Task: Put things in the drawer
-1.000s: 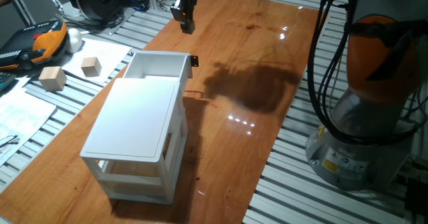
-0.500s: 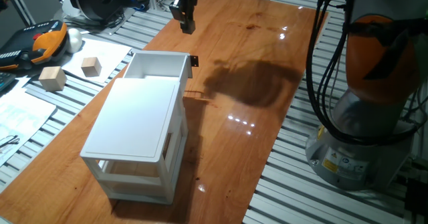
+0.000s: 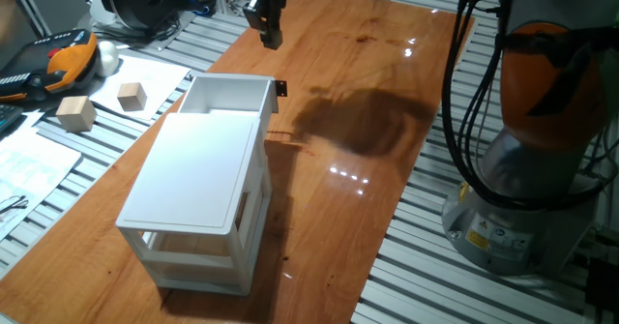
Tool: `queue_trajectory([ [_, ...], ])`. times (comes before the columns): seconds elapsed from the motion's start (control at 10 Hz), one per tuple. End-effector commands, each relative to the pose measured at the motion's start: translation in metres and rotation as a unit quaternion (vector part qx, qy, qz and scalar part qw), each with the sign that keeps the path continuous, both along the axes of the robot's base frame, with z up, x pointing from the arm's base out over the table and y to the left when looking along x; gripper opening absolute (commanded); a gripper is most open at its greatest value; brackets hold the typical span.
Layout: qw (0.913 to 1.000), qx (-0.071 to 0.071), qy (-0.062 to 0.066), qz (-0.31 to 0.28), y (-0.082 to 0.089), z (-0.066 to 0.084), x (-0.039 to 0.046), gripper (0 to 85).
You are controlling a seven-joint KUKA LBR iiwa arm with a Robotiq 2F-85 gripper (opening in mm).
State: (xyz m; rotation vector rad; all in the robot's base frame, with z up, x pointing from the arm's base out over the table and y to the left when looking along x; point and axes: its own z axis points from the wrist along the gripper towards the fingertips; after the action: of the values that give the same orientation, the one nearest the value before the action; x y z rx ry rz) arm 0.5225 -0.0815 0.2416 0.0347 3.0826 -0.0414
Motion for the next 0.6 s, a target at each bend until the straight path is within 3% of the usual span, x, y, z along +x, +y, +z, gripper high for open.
queue_trajectory([
  [0.0, 0.9998, 0.014, -0.011, -0.007, 0.001, -0.001, -0.0003, 0.0],
  [0.1, 0.9996, 0.022, -0.016, -0.006, 0.004, 0.0, 0.0018, 0.0],
  [0.3, 0.9992, 0.039, -0.01, 0.01, 0.024, 0.008, 0.0072, 0.0],
  [0.4, 0.9992, 0.038, -0.008, 0.012, 0.045, 0.014, 0.0103, 0.0],
  [0.5, 0.9995, 0.022, -0.008, 0.023, 0.06, 0.022, 0.0102, 0.0],
])
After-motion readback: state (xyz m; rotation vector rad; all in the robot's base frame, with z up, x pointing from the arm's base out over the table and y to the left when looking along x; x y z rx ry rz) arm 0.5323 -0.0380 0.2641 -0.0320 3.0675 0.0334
